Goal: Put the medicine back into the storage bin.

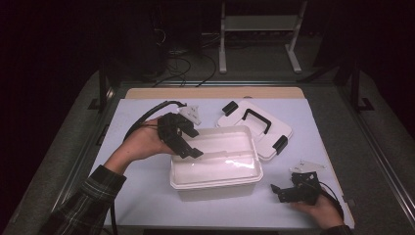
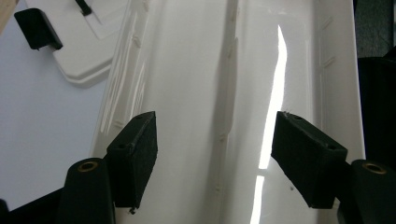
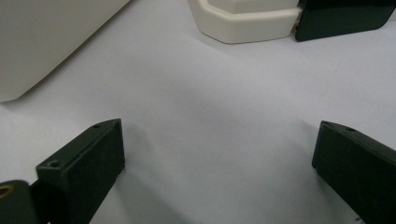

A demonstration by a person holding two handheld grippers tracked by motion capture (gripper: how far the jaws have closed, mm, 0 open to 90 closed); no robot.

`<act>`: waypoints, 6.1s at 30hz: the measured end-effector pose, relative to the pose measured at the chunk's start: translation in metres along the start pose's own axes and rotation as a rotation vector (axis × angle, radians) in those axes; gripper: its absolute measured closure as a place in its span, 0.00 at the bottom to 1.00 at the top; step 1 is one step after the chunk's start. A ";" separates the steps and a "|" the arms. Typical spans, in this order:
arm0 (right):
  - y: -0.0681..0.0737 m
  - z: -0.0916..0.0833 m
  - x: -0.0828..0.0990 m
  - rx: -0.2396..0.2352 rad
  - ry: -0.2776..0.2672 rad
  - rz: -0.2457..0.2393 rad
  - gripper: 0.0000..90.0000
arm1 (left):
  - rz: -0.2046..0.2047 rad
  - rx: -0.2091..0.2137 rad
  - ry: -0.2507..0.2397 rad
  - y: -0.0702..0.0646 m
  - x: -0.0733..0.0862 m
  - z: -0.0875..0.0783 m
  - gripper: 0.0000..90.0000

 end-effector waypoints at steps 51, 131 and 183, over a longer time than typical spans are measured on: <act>0.000 0.000 0.000 -0.001 0.000 0.001 0.02 | 0.085 0.037 0.170 -0.013 -0.014 0.063 0.99; 0.000 0.000 0.000 -0.001 -0.001 -0.001 0.02 | -0.211 -0.187 0.120 0.023 0.101 -0.112 0.99; 0.000 0.000 0.000 -0.001 -0.001 -0.001 0.02 | -0.441 -0.280 0.186 0.036 0.255 -0.032 0.98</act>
Point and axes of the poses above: each handheld gripper's, and its own axes: z roughly forward along the jaws, x roughly out of its underside, y roughly to its left, the point moved 9 cm from there along z, roughly forward along the jaws, and after that the axes turned 10 degrees about -y, right-handed, at the moved point
